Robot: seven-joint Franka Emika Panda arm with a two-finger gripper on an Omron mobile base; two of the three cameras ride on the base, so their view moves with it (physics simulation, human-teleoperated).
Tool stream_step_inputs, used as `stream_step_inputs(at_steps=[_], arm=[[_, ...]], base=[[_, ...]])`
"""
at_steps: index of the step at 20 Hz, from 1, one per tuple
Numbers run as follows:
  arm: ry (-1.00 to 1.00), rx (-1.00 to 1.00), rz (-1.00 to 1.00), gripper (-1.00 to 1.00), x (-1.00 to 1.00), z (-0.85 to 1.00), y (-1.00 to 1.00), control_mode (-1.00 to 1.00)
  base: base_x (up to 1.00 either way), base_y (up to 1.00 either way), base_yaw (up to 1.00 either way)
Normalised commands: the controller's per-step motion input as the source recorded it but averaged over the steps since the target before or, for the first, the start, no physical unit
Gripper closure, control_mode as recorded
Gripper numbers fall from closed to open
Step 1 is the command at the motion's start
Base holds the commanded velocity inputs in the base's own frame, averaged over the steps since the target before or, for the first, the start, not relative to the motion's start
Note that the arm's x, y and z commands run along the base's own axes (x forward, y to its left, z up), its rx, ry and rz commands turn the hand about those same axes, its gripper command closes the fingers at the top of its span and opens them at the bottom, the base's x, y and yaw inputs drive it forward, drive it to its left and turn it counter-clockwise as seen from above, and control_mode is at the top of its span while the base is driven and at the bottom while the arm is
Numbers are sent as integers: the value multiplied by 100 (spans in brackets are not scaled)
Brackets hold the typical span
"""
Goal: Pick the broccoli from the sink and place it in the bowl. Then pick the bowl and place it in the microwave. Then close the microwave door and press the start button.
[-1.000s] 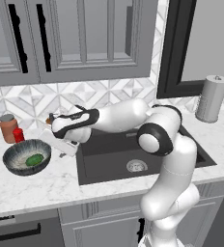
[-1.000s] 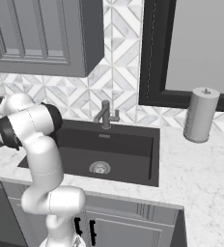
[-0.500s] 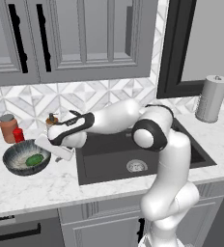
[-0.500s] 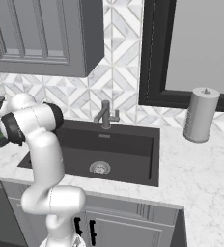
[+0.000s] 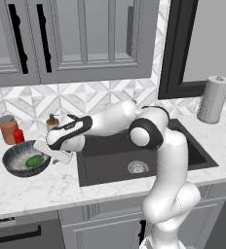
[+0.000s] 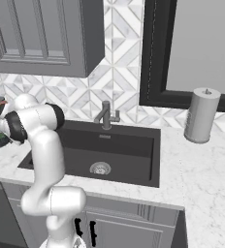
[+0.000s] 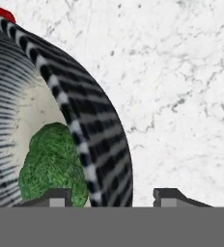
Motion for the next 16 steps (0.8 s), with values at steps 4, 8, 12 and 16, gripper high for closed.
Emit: stream_step_inputs(at_steps=[4, 8, 12, 16], arm=[[2, 0, 0, 100, 8, -19, 9, -100], [1, 0, -6, 100, -28, 3, -9, -100], [0, 3, -14, 100, -74, 38, -52, -100], [-2, 8, -11, 100, -81, 47, -82, -100]], base=[[0, 0, 0], [0, 0, 0], [0, 0, 0], [0, 0, 0]])
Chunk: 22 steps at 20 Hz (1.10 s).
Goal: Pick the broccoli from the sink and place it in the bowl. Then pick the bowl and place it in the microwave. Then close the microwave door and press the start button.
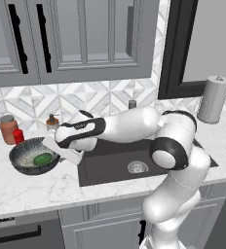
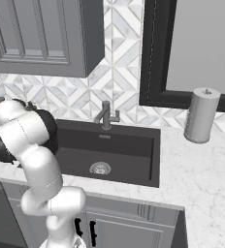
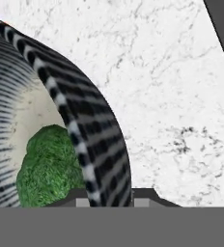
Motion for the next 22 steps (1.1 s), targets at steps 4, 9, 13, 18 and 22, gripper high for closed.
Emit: stream_step_inputs(at_steps=[4, 9, 13, 18, 22], arm=[[0, 9, -8, 100, -90, 60, -96, -100], [-3, 8, -10, 100, -86, 88, -91, -100], [-12, 2, -19, 100, -79, 60, -92, -100], [-5, 0, -39, 100, -42, 46, -82, -100], [4, 0, -56, 100, -32, 46, -81, -100]], base=[[0, 0, 0], [0, 0, 0], [0, 0, 0], [0, 0, 0], [0, 0, 0]])
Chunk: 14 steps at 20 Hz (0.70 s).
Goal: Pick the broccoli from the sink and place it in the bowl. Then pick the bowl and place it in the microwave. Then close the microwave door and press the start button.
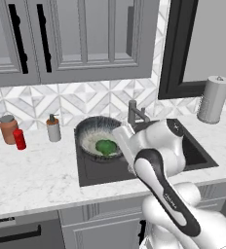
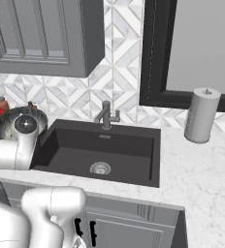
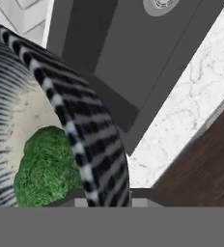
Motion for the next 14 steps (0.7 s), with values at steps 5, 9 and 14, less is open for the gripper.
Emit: stream_step_inputs(at_steps=[5, 9, 14], arm=[[22, 0, -48, 100, -19, 53, -86, -100], [10, 0, -31, 100, -25, 48, -98, -100], [0, 1, -25, 100, -41, 40, -92, -100]], base=[[0, 0, 0], [0, 0, 0], [0, 0, 0]])
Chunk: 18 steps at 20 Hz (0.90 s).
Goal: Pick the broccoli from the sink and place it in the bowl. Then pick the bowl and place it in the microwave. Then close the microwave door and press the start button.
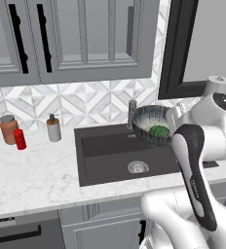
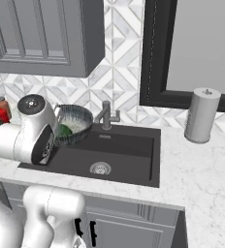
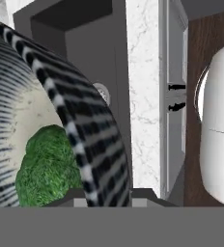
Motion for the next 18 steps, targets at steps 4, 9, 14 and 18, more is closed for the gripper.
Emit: stream_step_inputs(at_steps=[4, 9, 14, 18], arm=[[3, 6, -11, 100, -73, 43, -56, -100], [1, 3, -4, 100, -70, 69, -17, -100], [0, 0, -1, 100, -46, 67, 5, -100], [0, 0, 0, 100, -6, 16, 0, 100]], base=[[0, 0, 0], [0, 0, 0], [0, 0, 0], [-21, 15, 0]])
